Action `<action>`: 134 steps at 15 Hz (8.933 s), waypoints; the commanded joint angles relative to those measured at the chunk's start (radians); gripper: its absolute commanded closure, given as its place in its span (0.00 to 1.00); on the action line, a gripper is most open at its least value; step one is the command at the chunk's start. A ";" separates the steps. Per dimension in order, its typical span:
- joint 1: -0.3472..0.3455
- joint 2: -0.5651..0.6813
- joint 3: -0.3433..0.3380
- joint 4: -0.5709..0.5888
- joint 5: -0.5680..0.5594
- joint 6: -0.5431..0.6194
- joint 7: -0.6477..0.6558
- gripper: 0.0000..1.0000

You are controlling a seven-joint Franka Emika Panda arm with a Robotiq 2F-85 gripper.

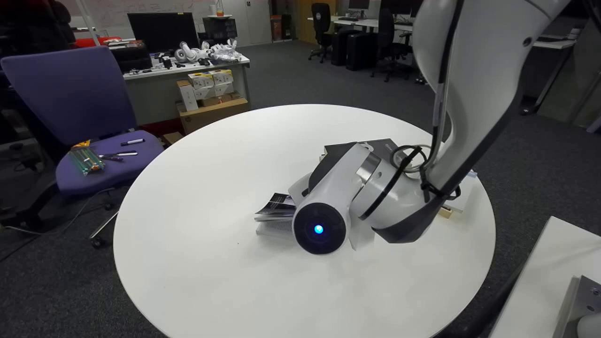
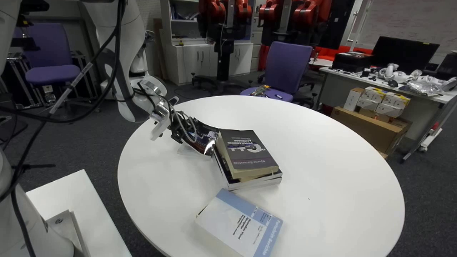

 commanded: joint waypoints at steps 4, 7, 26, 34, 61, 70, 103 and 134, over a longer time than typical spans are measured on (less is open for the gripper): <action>-0.022 -0.020 -0.002 -0.011 -0.039 0.016 0.025 0.95; -0.022 -0.030 0.002 -0.021 -0.034 0.017 0.024 0.99; 0.182 -0.247 0.146 -0.027 -0.026 -0.771 -0.039 0.97; 0.140 -0.329 0.145 -0.023 -0.015 -0.865 -0.049 0.97; -0.269 -0.683 -0.178 -0.212 0.542 -0.207 -0.787 0.97; -0.257 -0.638 -0.161 -0.198 0.203 -0.369 -0.566 0.97; -0.539 -0.749 -0.129 -0.286 0.791 0.334 -0.859 0.97; -0.330 -0.428 -0.219 -0.123 0.292 0.050 -1.072 0.97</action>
